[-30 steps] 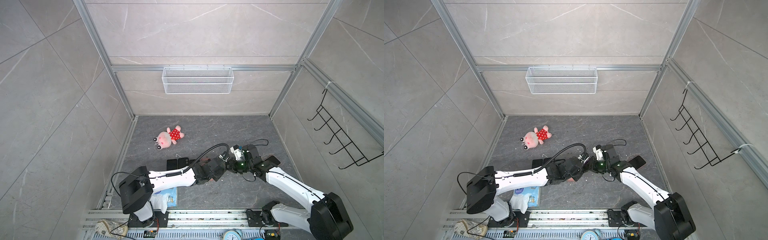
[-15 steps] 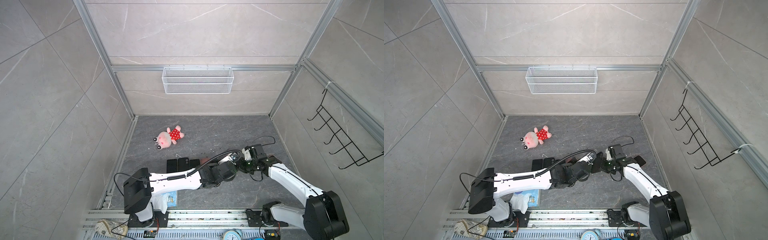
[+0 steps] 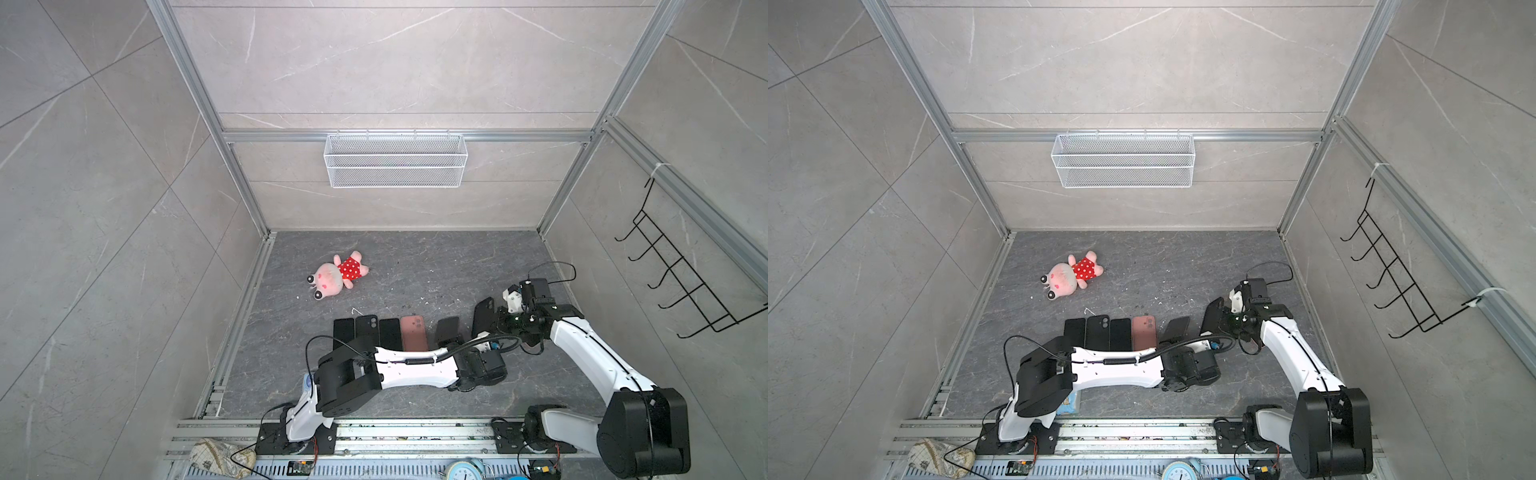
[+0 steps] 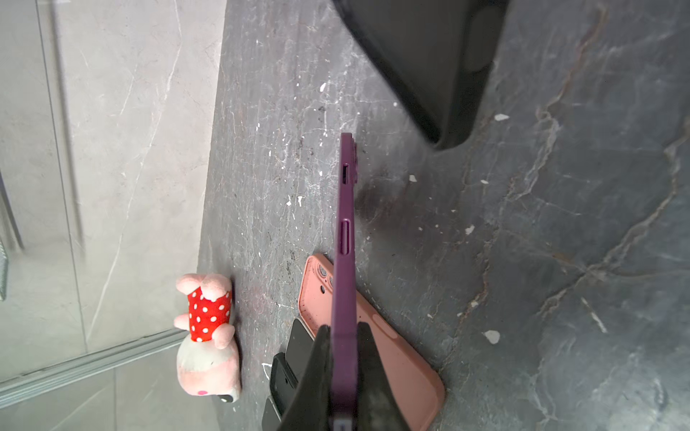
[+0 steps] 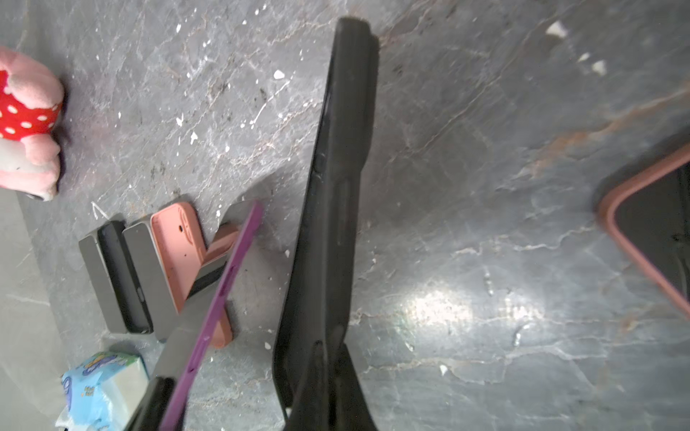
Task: Take the phone out of the phone case
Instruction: Place the phone at the center of the table.
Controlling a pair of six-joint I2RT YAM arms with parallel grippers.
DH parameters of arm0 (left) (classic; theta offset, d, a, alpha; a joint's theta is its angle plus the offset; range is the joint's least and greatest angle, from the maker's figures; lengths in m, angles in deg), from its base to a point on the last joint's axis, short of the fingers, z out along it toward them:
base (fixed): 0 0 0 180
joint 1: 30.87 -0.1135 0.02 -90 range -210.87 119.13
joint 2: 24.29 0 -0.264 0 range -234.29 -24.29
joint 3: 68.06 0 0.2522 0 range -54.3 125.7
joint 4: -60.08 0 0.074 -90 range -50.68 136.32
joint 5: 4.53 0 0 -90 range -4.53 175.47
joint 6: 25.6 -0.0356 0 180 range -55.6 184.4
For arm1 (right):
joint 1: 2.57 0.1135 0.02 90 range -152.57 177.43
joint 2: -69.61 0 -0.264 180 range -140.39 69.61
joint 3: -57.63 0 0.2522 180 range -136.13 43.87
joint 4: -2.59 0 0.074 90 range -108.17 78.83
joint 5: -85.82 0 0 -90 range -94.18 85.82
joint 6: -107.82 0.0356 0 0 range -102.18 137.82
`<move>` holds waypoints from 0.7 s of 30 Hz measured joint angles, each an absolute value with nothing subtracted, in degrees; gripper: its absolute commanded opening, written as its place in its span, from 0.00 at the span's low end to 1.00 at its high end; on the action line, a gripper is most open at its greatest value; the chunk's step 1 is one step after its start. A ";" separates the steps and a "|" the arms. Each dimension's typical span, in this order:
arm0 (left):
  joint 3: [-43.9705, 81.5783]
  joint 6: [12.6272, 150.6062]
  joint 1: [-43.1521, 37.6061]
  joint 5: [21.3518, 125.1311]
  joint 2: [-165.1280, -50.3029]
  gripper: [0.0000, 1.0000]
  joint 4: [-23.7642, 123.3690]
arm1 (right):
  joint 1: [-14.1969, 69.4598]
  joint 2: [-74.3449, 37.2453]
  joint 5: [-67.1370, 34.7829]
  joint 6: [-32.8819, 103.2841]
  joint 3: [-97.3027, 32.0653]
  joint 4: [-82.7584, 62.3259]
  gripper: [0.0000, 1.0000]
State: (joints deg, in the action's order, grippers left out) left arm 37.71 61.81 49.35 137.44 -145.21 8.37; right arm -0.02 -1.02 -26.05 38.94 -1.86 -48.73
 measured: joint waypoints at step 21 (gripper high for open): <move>50.69 66.51 53.35 148.71 -161.27 0.03 -2.98 | 3.71 -10.26 -26.72 35.75 -2.17 -49.71 0.00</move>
State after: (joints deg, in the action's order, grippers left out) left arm 50.69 66.51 53.35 148.71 -161.27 -2.98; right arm 3.71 -10.26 -26.72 35.75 -2.17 -49.71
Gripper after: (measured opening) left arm 0.093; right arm 0.066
